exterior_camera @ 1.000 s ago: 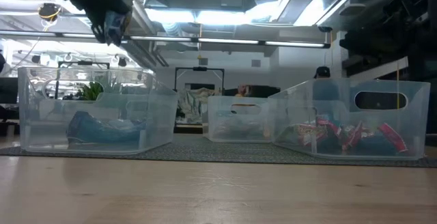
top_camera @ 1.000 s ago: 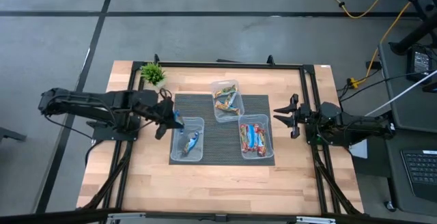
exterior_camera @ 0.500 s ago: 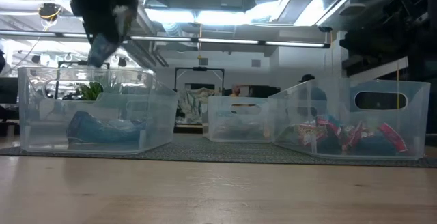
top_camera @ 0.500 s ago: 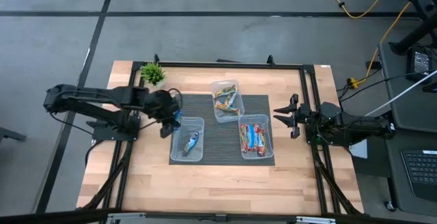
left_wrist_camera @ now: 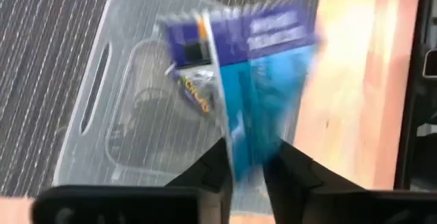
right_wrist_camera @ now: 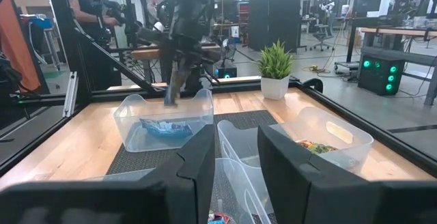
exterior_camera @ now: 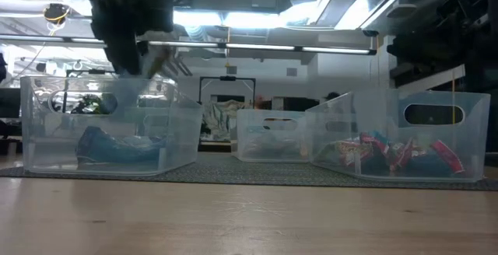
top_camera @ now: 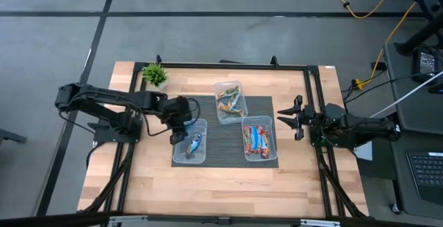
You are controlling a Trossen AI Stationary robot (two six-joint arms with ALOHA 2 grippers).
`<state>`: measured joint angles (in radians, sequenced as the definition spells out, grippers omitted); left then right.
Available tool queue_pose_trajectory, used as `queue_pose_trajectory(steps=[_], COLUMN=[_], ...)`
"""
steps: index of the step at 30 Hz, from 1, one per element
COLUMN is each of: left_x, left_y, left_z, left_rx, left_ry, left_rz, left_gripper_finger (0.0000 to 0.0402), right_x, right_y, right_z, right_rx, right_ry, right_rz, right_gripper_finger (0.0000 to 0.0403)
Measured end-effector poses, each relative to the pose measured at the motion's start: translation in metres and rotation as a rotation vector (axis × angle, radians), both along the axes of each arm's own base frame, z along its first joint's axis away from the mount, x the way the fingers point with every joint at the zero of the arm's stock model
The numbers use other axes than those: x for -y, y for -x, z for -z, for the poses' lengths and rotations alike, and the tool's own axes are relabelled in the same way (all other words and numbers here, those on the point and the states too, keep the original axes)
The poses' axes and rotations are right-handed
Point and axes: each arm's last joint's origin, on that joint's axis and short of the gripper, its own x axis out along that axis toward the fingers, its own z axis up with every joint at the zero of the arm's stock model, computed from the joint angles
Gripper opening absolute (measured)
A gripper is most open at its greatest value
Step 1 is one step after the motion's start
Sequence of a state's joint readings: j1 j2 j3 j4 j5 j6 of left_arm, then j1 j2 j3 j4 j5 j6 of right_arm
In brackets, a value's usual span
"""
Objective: Pick and place Granola Bars by type
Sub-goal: Put the blue granola bar into the bottom left transparent bin, then return to Home Position
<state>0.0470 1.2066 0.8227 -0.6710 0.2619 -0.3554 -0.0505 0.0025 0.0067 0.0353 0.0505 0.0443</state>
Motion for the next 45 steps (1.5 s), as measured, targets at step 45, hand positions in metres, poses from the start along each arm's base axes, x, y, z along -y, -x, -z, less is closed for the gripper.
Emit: queue_pose_trajectory(steps=[45], left_x=[-0.009], left_y=[0.182], left_z=[-0.028], left_rx=[0.899], left_ry=[-0.459], left_rz=[-0.493], left_gripper_finger=[0.0173], right_x=[0.000], right_y=[0.000], right_z=[0.000], right_rx=[0.000], right_ry=[0.000], right_rz=[-0.001], right_gripper_finger=[0.0115])
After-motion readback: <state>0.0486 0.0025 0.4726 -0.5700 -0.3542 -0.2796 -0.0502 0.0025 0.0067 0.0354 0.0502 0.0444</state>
